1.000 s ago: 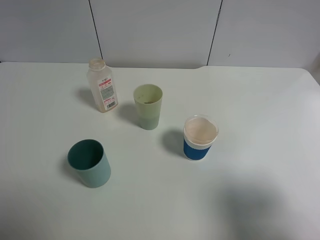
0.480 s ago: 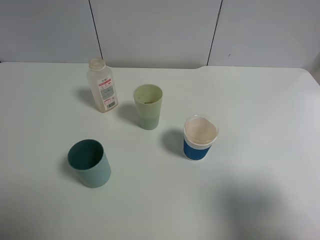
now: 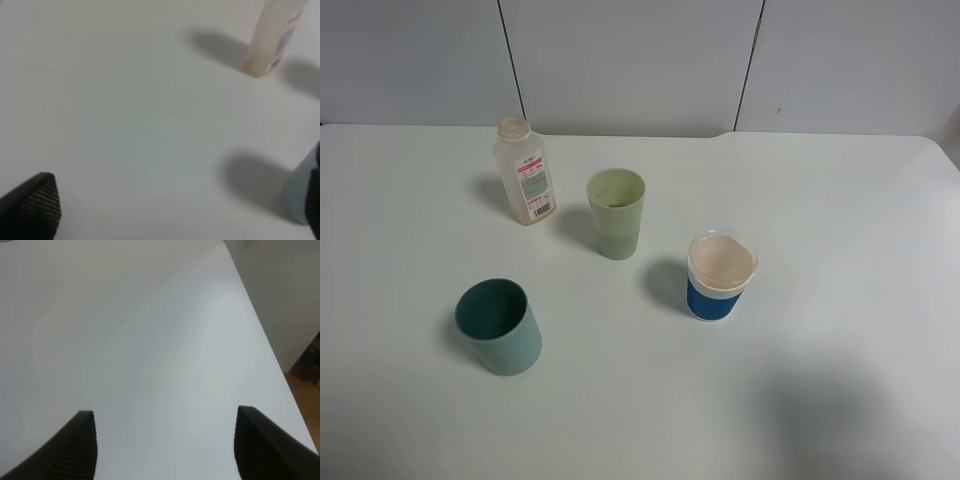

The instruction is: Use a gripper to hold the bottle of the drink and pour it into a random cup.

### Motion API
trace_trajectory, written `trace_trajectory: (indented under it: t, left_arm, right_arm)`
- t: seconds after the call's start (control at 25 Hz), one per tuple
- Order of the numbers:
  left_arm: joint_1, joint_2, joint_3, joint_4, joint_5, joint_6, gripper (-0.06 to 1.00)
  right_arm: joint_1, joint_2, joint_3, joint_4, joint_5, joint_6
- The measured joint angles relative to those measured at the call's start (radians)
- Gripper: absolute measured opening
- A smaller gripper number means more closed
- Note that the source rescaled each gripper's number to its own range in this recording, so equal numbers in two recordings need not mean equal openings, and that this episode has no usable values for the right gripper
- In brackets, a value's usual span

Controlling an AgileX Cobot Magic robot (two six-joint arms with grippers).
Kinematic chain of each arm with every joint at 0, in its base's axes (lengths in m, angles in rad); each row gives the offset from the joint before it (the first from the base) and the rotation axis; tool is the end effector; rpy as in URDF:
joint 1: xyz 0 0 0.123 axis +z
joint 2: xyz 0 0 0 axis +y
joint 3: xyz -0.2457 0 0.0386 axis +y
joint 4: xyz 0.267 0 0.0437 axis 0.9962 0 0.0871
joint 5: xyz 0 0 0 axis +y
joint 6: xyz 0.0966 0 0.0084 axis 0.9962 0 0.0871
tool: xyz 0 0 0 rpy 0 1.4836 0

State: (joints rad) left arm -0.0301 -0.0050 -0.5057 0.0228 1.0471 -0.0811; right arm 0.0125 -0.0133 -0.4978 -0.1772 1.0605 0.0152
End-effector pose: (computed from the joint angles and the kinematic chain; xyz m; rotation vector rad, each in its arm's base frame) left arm 0.0530 0.0003 0.2869 -0.0525 2.0194 -0.0434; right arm 0.0515 -0.0143 0.2849 0.0120 2.0258 -0.1941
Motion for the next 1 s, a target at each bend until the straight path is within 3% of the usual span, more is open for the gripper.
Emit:
trace_trajectory:
  t: [1.0]
  left_arm:
    - [0.0,0.0,0.0,0.0,0.0,0.0,1.0]
  right_arm:
    - [0.0,0.0,0.0,0.0,0.0,0.0]
